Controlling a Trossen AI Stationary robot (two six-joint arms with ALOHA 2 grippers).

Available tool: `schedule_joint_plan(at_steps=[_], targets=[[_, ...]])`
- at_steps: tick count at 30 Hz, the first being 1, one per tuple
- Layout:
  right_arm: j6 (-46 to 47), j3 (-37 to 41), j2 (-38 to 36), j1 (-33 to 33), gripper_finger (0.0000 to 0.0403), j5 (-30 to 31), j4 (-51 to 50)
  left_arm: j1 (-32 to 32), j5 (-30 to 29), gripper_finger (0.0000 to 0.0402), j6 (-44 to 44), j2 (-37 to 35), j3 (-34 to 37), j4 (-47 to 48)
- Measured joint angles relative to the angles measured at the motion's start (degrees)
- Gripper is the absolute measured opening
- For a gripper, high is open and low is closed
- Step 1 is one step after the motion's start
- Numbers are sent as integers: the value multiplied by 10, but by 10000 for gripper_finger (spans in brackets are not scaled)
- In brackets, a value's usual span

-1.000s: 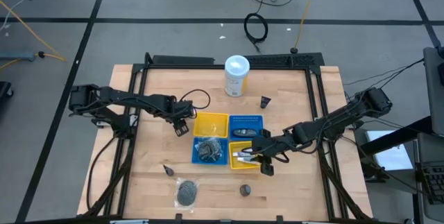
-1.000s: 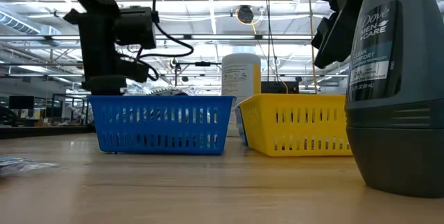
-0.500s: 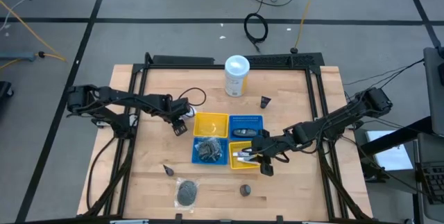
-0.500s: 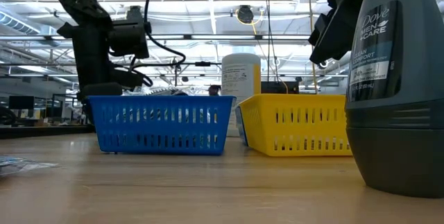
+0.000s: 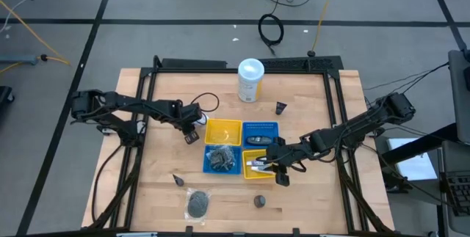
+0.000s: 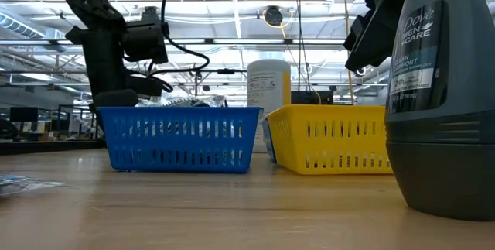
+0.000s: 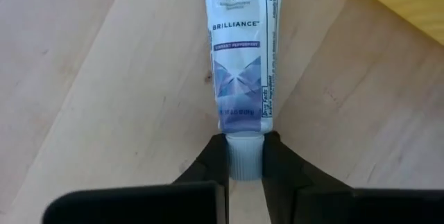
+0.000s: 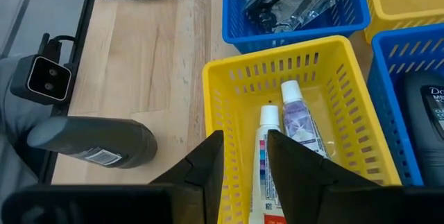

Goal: Pick & Place Travel size toiletries
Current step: Put the white toothpaste into the bottom yellow bin

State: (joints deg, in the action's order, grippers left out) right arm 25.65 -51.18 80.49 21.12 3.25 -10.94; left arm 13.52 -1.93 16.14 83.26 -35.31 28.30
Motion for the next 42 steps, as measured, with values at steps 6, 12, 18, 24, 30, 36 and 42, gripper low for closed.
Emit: schedule_joint_plan(at_steps=[6,12,18,24,30,36,42], targets=[[0,0,0,0,105,0,0,0,0,38,0,0,0,5],[0,0,0,0,105,0,1,1,-28,38,8,-31,-10,69],[0,0,0,0,105,28,5,0,-87,38,22,-90,-45,152],[-11,0,0,-1,105,30,5,-8,-92,38,26,-163,-54,148],[-32,0,0,-1,105,32,39,-51,-70,38,35,-222,-54,101],[-88,0,0,-1,105,32,100,-124,-47,38,33,-241,-54,-4],[-163,0,0,-1,105,48,169,-192,1,38,21,-229,-54,-108]])
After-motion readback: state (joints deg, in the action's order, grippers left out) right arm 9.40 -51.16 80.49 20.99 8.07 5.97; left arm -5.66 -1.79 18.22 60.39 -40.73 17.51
